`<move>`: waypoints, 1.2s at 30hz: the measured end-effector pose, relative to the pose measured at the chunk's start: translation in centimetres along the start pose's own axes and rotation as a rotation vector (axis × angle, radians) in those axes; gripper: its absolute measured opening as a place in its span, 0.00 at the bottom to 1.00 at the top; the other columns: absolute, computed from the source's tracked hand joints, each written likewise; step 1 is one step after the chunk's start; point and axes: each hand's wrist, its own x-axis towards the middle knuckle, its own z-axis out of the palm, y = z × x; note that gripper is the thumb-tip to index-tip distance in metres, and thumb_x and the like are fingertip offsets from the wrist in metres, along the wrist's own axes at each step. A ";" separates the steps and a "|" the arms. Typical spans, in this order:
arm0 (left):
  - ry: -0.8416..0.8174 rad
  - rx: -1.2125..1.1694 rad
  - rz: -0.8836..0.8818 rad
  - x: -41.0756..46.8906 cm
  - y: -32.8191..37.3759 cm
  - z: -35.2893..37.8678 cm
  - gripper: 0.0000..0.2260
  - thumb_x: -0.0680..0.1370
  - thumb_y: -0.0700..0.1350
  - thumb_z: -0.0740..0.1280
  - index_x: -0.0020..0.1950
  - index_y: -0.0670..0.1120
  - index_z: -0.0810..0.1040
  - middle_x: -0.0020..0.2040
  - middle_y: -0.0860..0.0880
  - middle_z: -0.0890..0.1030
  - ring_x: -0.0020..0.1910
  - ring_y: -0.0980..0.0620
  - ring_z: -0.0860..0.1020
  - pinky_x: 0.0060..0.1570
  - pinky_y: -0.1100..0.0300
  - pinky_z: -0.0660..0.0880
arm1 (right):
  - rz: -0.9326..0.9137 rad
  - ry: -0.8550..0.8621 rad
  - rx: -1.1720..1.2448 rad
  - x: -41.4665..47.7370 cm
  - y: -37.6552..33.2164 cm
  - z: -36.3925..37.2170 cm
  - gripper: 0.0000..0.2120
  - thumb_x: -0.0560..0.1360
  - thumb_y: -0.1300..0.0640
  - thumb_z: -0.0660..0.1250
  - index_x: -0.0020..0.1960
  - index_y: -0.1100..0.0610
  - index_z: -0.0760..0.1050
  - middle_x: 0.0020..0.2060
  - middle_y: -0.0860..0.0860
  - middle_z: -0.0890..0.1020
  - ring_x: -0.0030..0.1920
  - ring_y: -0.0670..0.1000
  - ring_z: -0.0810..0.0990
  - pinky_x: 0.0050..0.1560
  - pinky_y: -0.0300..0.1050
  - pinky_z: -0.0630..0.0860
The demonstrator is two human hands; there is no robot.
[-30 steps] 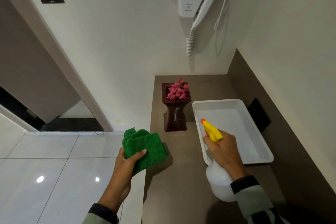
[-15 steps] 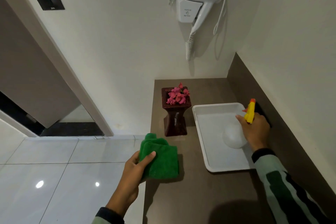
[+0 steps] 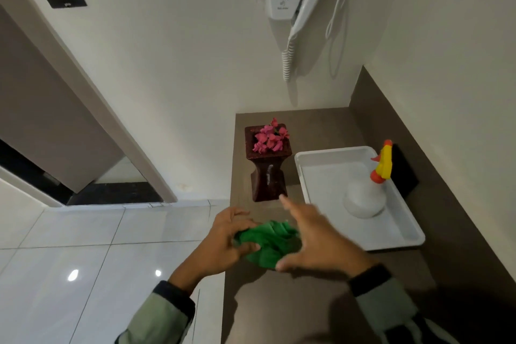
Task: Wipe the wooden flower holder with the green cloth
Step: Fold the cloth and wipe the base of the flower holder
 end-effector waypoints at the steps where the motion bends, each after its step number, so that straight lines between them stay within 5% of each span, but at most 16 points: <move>1: -0.025 0.066 0.048 0.4 0.3 -0.5 0.13 0.73 0.44 0.74 0.56 0.55 0.81 0.65 0.55 0.66 0.69 0.56 0.59 0.69 0.59 0.60 | -0.008 -0.037 -0.003 0.4 -0.3 1.6 0.53 0.59 0.39 0.77 0.72 0.35 0.45 0.74 0.46 0.59 0.72 0.51 0.61 0.71 0.62 0.65; 6: -0.168 0.223 0.124 3.0 2.3 -3.4 0.18 0.74 0.51 0.72 0.63 0.60 0.77 0.78 0.49 0.55 0.77 0.47 0.49 0.74 0.44 0.55 | -0.058 0.184 0.365 1.8 1.0 3.9 0.32 0.65 0.50 0.78 0.65 0.50 0.70 0.63 0.46 0.75 0.62 0.44 0.75 0.65 0.44 0.74; 10: -0.021 0.191 0.123 7.4 3.4 -7.2 0.34 0.68 0.67 0.68 0.72 0.64 0.63 0.77 0.46 0.60 0.76 0.46 0.57 0.73 0.43 0.61 | 0.083 0.545 0.459 3.2 3.0 4.2 0.19 0.66 0.59 0.78 0.49 0.47 0.71 0.43 0.45 0.80 0.43 0.36 0.80 0.37 0.23 0.73; 12: 0.122 0.248 0.117 10.2 3.4 -8.6 0.39 0.67 0.70 0.66 0.75 0.59 0.62 0.77 0.45 0.61 0.75 0.47 0.58 0.72 0.44 0.60 | 0.217 0.724 0.486 4.6 3.8 4.6 0.18 0.70 0.62 0.74 0.52 0.53 0.67 0.44 0.53 0.81 0.41 0.42 0.81 0.36 0.28 0.74; 14: 0.176 0.308 0.092 13.1 3.2 -9.2 0.44 0.66 0.73 0.65 0.77 0.55 0.59 0.79 0.46 0.59 0.77 0.47 0.57 0.72 0.46 0.57 | 0.282 0.862 0.554 6.4 3.8 4.9 0.22 0.74 0.64 0.69 0.63 0.56 0.63 0.56 0.59 0.79 0.53 0.57 0.80 0.49 0.43 0.76; 18: -0.003 0.481 0.051 17.8 2.0 -9.6 0.55 0.64 0.73 0.68 0.80 0.47 0.49 0.81 0.45 0.52 0.79 0.46 0.51 0.76 0.47 0.52 | 0.316 0.906 0.561 10.3 1.9 6.0 0.31 0.78 0.61 0.63 0.75 0.54 0.52 0.71 0.58 0.69 0.68 0.58 0.71 0.66 0.50 0.69; 23: -0.135 0.438 0.039 19.5 0.7 -9.5 0.54 0.64 0.71 0.71 0.80 0.47 0.51 0.81 0.46 0.52 0.79 0.49 0.49 0.77 0.47 0.50 | 0.366 0.937 0.331 12.4 1.2 7.9 0.34 0.74 0.63 0.68 0.75 0.57 0.56 0.71 0.61 0.69 0.69 0.61 0.70 0.64 0.61 0.73; 29: -0.133 0.453 0.085 19.9 0.0 -9.2 0.53 0.66 0.71 0.69 0.79 0.46 0.50 0.81 0.46 0.52 0.79 0.51 0.45 0.77 0.46 0.49 | 0.327 0.912 0.369 14.0 0.7 10.8 0.36 0.73 0.72 0.65 0.75 0.57 0.54 0.75 0.60 0.58 0.74 0.61 0.60 0.72 0.55 0.60; 36: -0.125 0.427 0.083 19.8 -0.3 -9.1 0.53 0.67 0.70 0.70 0.80 0.47 0.47 0.81 0.47 0.47 0.79 0.52 0.43 0.76 0.48 0.46 | 0.300 0.797 0.221 13.9 1.5 11.9 0.38 0.72 0.71 0.66 0.74 0.54 0.50 0.76 0.57 0.53 0.75 0.62 0.58 0.68 0.63 0.70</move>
